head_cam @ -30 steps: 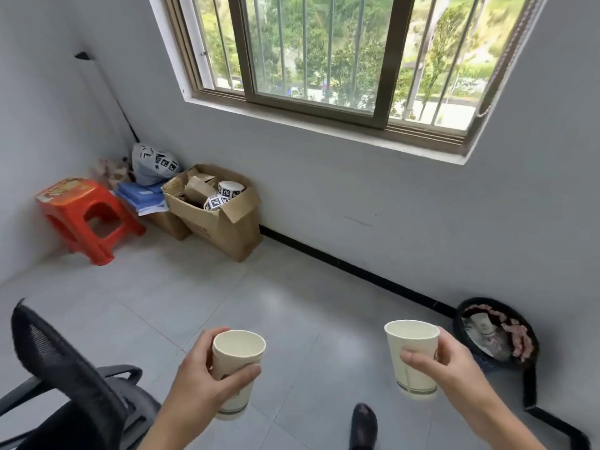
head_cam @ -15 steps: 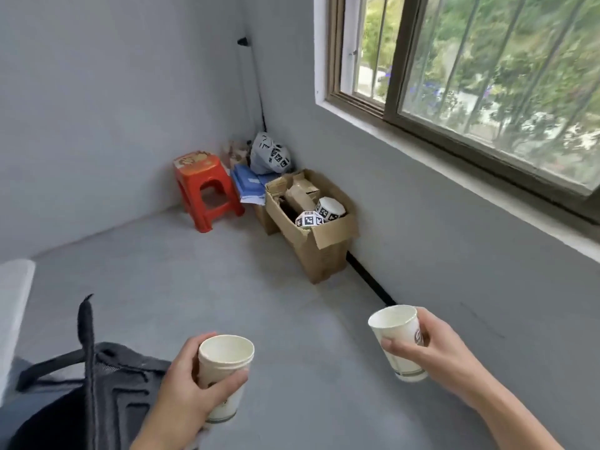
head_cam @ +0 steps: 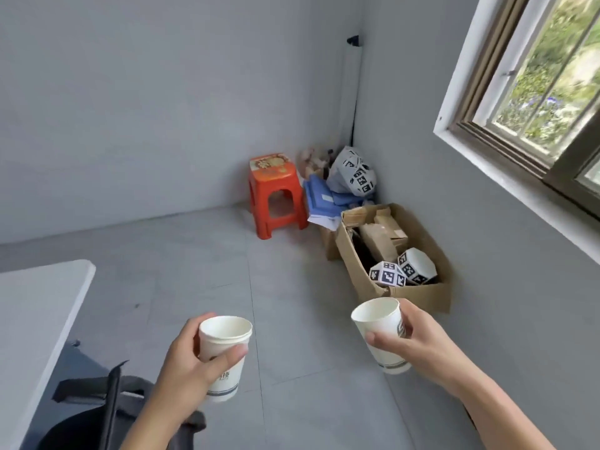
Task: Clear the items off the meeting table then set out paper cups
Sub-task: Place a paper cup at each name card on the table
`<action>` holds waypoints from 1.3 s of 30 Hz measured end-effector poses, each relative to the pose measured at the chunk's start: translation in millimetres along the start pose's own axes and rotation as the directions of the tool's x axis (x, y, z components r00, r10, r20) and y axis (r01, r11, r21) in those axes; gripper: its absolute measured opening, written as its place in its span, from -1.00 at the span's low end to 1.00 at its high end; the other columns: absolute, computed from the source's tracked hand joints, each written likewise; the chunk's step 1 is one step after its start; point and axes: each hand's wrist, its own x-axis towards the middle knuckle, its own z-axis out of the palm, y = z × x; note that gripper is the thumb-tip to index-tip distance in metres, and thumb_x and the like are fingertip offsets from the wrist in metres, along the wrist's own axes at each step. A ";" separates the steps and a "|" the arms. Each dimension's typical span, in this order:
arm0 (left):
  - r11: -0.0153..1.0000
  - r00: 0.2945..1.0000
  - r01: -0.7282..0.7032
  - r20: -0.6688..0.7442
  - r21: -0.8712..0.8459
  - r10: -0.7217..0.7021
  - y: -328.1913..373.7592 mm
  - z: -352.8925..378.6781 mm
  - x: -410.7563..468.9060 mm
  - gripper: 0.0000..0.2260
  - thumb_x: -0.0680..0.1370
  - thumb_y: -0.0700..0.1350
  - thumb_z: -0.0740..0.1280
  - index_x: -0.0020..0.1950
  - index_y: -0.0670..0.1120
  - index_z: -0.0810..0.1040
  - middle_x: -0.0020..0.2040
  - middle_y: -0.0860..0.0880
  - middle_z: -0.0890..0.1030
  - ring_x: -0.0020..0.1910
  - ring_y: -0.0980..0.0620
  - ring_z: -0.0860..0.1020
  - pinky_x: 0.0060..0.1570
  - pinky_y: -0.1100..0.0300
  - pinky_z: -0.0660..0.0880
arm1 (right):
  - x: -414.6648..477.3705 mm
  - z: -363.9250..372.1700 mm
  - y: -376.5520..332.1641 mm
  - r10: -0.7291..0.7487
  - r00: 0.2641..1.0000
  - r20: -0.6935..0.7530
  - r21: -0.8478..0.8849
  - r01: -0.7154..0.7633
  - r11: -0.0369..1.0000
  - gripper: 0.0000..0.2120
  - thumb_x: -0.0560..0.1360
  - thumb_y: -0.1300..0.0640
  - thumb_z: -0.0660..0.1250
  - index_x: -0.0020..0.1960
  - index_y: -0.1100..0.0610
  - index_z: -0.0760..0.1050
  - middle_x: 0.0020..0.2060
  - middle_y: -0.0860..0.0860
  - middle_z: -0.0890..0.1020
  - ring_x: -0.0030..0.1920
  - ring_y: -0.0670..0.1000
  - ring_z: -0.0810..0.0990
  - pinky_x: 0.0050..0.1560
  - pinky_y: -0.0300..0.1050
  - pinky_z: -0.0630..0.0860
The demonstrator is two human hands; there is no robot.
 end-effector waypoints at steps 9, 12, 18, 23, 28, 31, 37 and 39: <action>0.994 0.961 0.098 -0.253 -0.056 -0.109 7.4 -31.4 143.7 -0.16 -0.09 0.34 0.59 0.12 0.07 0.54 0.01 0.05 0.69 -0.01 0.08 0.65 0.05 0.08 0.55 | 227.4 -8.2 -51.0 -0.037 0.982 0.184 -0.102 0.056 0.993 -0.48 0.20 -0.17 0.60 0.06 0.02 0.55 -0.14 -0.13 0.70 -0.17 -0.19 0.65 -0.19 -0.39 0.51; 0.988 0.930 0.123 -0.338 -0.091 -0.147 12.5 -37.0 196.2 -0.15 -0.09 0.34 0.60 0.13 0.06 0.54 0.02 0.05 0.69 0.00 0.04 0.66 0.05 0.07 0.55 | 317.6 -6.0 -82.0 -0.059 0.966 0.253 -0.122 0.092 0.988 -0.47 0.20 -0.14 0.60 0.07 0.01 0.55 -0.13 -0.04 0.71 -0.13 -0.12 0.66 -0.10 -0.22 0.56; 0.984 0.851 0.123 -0.497 -0.127 -0.171 43.4 -53.0 264.7 -0.26 0.04 0.19 0.61 0.17 0.06 0.51 0.03 0.08 0.67 -0.01 0.12 0.65 -0.03 0.20 0.54 | 463.3 42.7 -166.8 -0.121 0.863 0.490 -0.212 0.252 0.944 -0.59 0.28 -0.04 0.59 0.05 0.03 0.56 -0.13 -0.02 0.70 -0.13 -0.07 0.67 -0.03 -0.11 0.58; 0.949 0.686 0.200 -0.656 -0.244 -0.313 26.1 -82.5 267.4 -0.36 0.06 0.16 0.58 0.11 0.11 0.54 0.02 0.12 0.67 -0.03 0.16 0.65 -0.11 0.26 0.54 | 532.5 133.5 -224.8 -0.129 0.717 0.685 -0.225 0.377 0.899 -0.61 0.29 0.04 0.59 0.04 0.04 0.54 -0.13 0.00 0.69 -0.15 -0.05 0.65 -0.08 -0.12 0.58; 0.904 0.527 0.227 -0.735 -0.362 -0.426 -7.7 -139.3 289.0 -0.32 -0.03 0.17 0.59 0.05 0.10 0.55 -0.03 -0.04 0.66 -0.03 0.01 0.64 -0.12 0.18 0.56 | 572.5 237.1 -253.9 -0.100 0.595 0.798 -0.198 0.416 0.888 -0.58 0.29 0.04 0.60 0.08 0.00 0.53 -0.13 -0.09 0.70 -0.15 -0.17 0.66 -0.15 -0.30 0.56; 0.893 0.483 0.236 -0.751 -0.382 -0.450 -19.3 -185.8 311.7 -0.19 -0.13 0.31 0.59 0.06 0.10 0.54 -0.06 -0.02 0.67 -0.05 0.03 0.64 -0.05 0.14 0.56 | 586.5 294.4 -280.1 -0.071 0.519 0.852 -0.194 0.438 0.878 -0.56 0.29 0.06 0.60 0.11 -0.01 0.53 -0.10 -0.14 0.70 -0.11 -0.16 0.67 -0.14 -0.30 0.55; 0.906 0.419 0.178 -0.804 -0.383 -0.423 -21.4 -283.2 355.9 -0.33 0.07 0.19 0.58 0.13 0.12 0.51 -0.02 0.04 0.67 -0.05 0.09 0.64 -0.04 0.15 0.58 | 621.5 395.2 -351.1 -0.087 0.430 0.899 -0.166 0.517 0.840 -0.57 0.29 -0.01 0.58 0.09 -0.13 0.49 -0.11 -0.30 0.65 -0.11 -0.26 0.63 -0.19 -0.39 0.50; 0.905 0.387 0.171 -0.818 -0.390 -0.426 -24.4 -307.6 358.9 -0.37 0.10 0.18 0.57 0.12 0.14 0.50 0.00 0.15 0.66 -0.06 0.16 0.63 -0.05 0.17 0.57 | 632.0 429.4 -366.0 -0.065 0.403 0.913 -0.170 0.519 0.837 -0.58 0.31 0.02 0.57 0.10 -0.12 0.50 -0.12 -0.26 0.68 -0.11 -0.25 0.64 -0.14 -0.33 0.50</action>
